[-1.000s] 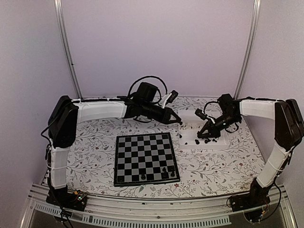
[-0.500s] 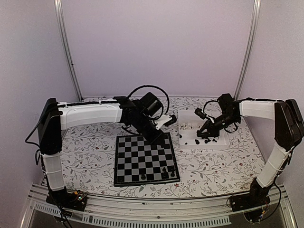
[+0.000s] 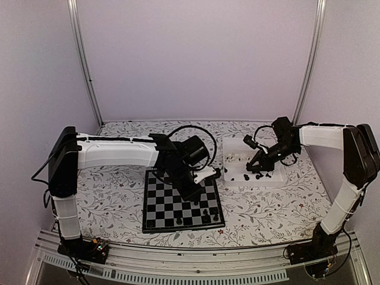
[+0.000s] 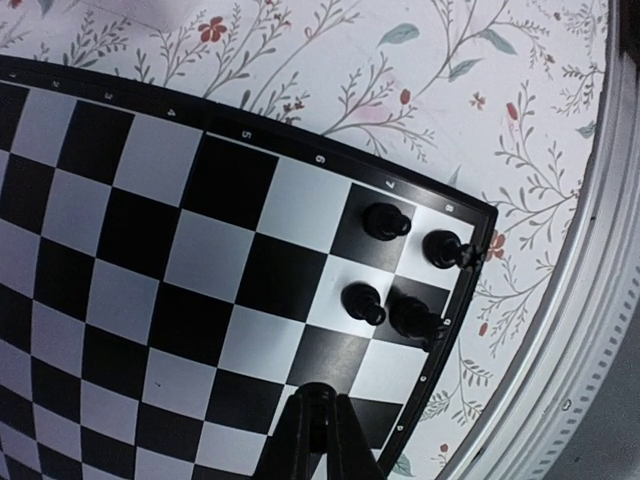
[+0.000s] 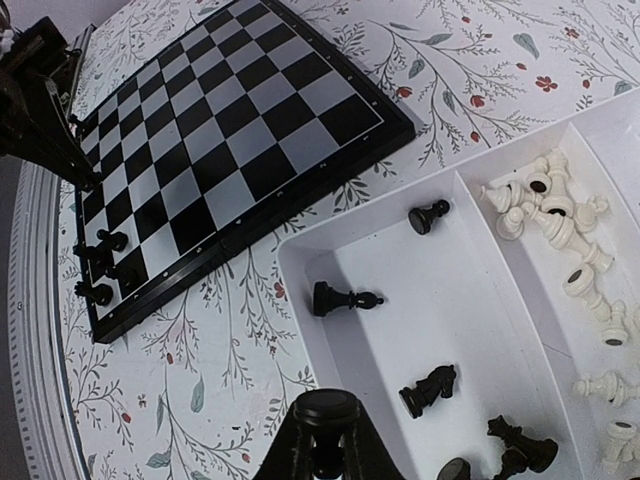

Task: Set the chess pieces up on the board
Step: Place the chess piece on the chessboard.

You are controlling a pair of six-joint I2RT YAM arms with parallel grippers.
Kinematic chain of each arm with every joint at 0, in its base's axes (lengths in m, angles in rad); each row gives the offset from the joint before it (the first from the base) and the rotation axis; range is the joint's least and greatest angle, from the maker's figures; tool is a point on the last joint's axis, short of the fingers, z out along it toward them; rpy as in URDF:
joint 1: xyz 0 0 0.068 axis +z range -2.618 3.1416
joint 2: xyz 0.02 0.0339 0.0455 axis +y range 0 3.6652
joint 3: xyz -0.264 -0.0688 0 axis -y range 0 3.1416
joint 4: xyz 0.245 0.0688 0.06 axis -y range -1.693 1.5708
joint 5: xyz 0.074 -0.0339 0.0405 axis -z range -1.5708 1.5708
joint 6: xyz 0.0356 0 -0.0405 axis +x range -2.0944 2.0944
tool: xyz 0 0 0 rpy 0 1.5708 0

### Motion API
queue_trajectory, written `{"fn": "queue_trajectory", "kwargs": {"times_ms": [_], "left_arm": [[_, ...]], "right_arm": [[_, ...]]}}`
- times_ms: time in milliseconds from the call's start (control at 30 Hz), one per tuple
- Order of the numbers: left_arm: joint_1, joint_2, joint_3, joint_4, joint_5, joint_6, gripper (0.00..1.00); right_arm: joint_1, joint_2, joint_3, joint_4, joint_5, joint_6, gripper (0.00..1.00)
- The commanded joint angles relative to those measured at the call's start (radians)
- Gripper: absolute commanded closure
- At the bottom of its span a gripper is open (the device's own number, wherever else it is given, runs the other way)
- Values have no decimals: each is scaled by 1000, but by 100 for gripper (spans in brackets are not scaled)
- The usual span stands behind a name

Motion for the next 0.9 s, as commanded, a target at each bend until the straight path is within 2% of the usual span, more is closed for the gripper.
{"fn": "queue_trajectory", "kwargs": {"times_ms": [0,400,867], "left_arm": [[-43,25,-14,-13,-15,3,100],[-68,67,-11,-14,-41,-20,100],[-67,101,-5,-14,-50,-15,94]], "right_arm": [[-1,-7,5,11,4,8,89],[0,2,7,5,1,7,88],[0,8,8,1,0,7,87]]}}
